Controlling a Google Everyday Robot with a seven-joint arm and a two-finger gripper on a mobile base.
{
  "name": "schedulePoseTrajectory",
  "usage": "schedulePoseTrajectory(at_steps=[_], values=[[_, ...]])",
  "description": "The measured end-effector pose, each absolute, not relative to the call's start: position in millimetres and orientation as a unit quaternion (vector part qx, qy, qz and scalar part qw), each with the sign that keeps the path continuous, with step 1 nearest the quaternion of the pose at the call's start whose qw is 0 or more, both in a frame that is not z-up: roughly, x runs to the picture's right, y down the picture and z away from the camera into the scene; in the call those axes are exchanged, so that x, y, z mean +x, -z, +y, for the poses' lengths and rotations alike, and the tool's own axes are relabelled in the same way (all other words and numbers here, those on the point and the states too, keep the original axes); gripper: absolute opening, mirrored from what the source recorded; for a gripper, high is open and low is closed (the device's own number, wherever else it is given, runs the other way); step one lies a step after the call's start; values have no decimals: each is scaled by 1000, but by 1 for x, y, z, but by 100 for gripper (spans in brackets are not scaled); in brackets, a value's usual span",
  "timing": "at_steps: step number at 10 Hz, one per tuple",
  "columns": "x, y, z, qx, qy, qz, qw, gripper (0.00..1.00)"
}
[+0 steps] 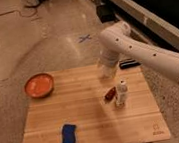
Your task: Move the arm in a circular motion
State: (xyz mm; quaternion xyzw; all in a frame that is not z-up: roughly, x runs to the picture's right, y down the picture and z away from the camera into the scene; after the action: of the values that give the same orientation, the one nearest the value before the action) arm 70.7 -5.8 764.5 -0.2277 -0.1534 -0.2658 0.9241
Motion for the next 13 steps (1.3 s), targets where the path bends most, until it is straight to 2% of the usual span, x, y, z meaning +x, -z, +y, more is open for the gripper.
schedulePoseTrajectory(at_steps=[3, 5, 7, 10, 13], values=[[2, -717, 18, -220, 316, -225, 895, 65], [-33, -655, 49, -209, 365, -285, 861, 65], [-38, -601, 81, -189, 414, -323, 830, 65], [7, -556, 111, -157, 439, -342, 816, 65], [99, -544, 124, -147, 419, -321, 836, 65]])
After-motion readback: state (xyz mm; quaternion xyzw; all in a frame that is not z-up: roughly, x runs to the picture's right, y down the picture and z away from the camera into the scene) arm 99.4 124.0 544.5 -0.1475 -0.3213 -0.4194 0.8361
